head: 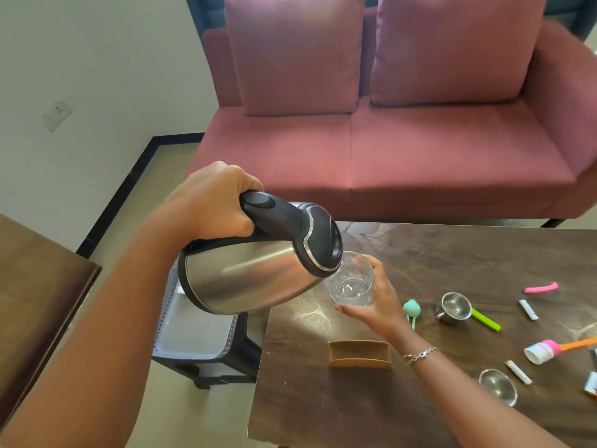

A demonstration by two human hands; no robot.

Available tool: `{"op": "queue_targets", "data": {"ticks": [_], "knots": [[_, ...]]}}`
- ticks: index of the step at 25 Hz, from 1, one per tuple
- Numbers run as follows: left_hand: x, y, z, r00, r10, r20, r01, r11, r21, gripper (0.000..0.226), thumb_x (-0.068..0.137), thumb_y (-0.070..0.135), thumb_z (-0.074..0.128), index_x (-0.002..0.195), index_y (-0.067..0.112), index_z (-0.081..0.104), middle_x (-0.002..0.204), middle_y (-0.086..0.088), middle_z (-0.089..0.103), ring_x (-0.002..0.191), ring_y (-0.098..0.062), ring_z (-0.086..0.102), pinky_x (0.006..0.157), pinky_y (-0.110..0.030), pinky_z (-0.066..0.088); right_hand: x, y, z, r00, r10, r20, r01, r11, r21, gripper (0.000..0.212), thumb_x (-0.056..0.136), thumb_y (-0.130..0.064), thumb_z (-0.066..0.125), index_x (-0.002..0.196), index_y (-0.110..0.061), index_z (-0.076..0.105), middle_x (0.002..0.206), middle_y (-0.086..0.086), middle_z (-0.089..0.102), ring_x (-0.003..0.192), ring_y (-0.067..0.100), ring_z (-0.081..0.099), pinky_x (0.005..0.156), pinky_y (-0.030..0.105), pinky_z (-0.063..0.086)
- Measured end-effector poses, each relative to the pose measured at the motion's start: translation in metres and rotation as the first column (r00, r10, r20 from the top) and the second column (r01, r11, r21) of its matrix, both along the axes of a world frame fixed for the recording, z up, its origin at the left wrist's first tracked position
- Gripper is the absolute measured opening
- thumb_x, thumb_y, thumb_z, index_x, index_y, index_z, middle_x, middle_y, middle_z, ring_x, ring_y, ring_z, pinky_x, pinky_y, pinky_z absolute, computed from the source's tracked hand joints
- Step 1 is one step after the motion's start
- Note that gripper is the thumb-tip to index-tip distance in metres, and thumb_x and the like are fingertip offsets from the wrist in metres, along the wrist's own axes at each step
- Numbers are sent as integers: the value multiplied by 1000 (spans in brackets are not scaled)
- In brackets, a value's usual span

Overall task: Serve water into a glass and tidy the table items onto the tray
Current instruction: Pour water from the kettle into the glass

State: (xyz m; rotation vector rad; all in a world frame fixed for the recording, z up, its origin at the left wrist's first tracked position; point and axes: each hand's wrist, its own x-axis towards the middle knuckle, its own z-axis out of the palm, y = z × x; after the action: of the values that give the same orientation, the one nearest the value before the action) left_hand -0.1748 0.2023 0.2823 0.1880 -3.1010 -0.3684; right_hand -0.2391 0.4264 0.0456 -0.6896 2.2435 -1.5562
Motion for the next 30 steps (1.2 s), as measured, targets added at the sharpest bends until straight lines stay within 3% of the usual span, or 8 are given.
{"op": "queue_targets", "data": {"ticks": [4, 8, 10, 13, 16, 21, 27, 30], "knots": [[-8, 11, 2, 999, -18, 38, 20, 998, -61, 3, 45, 16, 47, 47, 17, 46, 48, -7, 47, 50, -31, 43, 46, -32, 37, -2, 7, -5, 1000, -21, 1, 21, 1000, 6, 90, 55, -17, 88, 123, -31, 30, 124, 3, 51, 111, 21, 51, 92, 26, 40], [-14, 22, 6, 997, -45, 69, 52, 994, -94, 7, 45, 16, 47, 44, 19, 41, 44, -5, 42, 47, -26, 37, 45, -28, 31, -3, 11, -4, 1000, -21, -8, 21, 1000, 21, 89, 57, -15, 87, 123, -30, 29, 126, 2, 48, 111, 17, 49, 84, 5, 35], [-17, 26, 8, 996, -45, 81, 54, 993, -107, 16, 50, 12, 53, 44, 19, 40, 44, -5, 41, 47, -26, 36, 45, -27, 30, -4, 11, -5, 1000, -22, -5, 22, 1000, 21, 89, 58, -15, 87, 125, -26, 31, 126, 2, 48, 111, 16, 49, 83, 1, 33], [-19, 32, 10, 996, -46, 81, 57, 989, -133, 36, 56, 0, 60, 42, 23, 37, 43, -3, 39, 44, -23, 33, 45, -23, 27, -4, 11, -4, 1000, -23, -7, 24, 999, 31, 91, 57, -16, 87, 130, -18, 32, 126, -1, 46, 112, 15, 48, 85, 8, 35], [-22, 37, 12, 995, -61, 82, 75, 981, -178, 35, 56, 0, 60, 43, 22, 37, 42, -1, 37, 43, -20, 32, 45, -22, 24, -4, 12, -4, 1000, -26, -17, 26, 999, 39, 92, 57, -16, 87, 131, -16, 32, 124, -5, 43, 112, 14, 47, 89, 18, 37], [-25, 37, 17, 995, -80, 60, 92, 968, -235, 11, 53, 7, 56, 49, 11, 47, 43, -5, 37, 45, -23, 31, 44, -24, 26, -4, 14, -5, 999, -33, -10, 33, 998, 49, 91, 59, -17, 86, 131, -17, 31, 125, -2, 44, 111, 13, 46, 81, 1, 32], [-27, 40, 22, 990, -124, 59, 135, 960, -246, 10, 50, 12, 52, 47, 14, 43, 42, -4, 36, 44, -22, 30, 44, -23, 25, -4, 15, -6, 999, -39, -11, 39, 998, 42, 91, 59, -18, 86, 132, -18, 30, 131, 5, 45, 114, 14, 47, 83, 3, 34], [-29, 41, 20, 989, -124, 79, 140, 956, -257, 23, 55, 4, 58, 47, 16, 41, 44, -4, 38, 45, -23, 33, 45, -23, 26, -4, 15, -7, 999, -41, -4, 41, 999, 21, 90, 59, -18, 86, 130, -23, 29, 132, 5, 45, 116, 16, 47, 85, 5, 36]]}}
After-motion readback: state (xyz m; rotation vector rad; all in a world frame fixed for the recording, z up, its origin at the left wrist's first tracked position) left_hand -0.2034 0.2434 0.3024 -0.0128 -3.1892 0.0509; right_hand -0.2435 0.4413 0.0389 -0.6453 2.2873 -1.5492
